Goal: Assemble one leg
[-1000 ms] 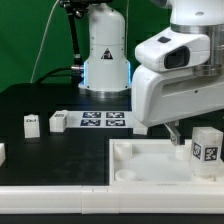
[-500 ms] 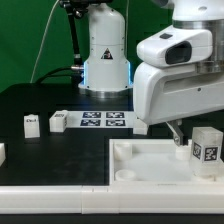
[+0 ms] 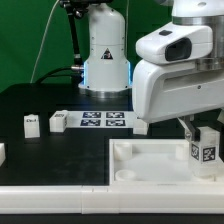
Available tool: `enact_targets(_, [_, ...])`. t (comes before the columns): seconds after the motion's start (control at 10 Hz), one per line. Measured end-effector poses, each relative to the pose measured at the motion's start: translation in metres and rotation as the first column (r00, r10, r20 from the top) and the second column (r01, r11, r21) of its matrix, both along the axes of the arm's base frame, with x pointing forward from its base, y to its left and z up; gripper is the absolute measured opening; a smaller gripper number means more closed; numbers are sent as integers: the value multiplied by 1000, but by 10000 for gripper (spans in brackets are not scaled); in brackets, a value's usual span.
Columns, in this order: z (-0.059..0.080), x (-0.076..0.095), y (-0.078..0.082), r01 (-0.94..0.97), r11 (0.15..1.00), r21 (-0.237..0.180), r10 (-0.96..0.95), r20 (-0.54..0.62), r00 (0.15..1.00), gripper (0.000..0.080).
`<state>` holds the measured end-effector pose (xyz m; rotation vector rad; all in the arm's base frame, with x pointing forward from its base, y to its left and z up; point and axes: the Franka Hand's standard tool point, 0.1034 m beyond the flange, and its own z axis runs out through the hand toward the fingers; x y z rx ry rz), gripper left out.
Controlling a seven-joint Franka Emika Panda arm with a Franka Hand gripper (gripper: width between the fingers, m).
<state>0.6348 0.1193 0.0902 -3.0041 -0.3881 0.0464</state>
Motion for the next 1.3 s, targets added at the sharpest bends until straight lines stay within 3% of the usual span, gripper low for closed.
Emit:
enact_targets(0.4, [0,0,0,259,966,-11,-259,-27,966,290])
enact_targets(0.6, [-1,0,0,493,870,-23,-494,-39,869,291])
enact_targets(0.8, [-2,0,0,764,645,-25,-764,-25,644,291])
enact_targets(1.0, [-1,0,-1,897,442,-31,-897,-36,441,292])
enact_targets(1.3, [-1,-1,2,945,325,-41,-945,-60,323,293])
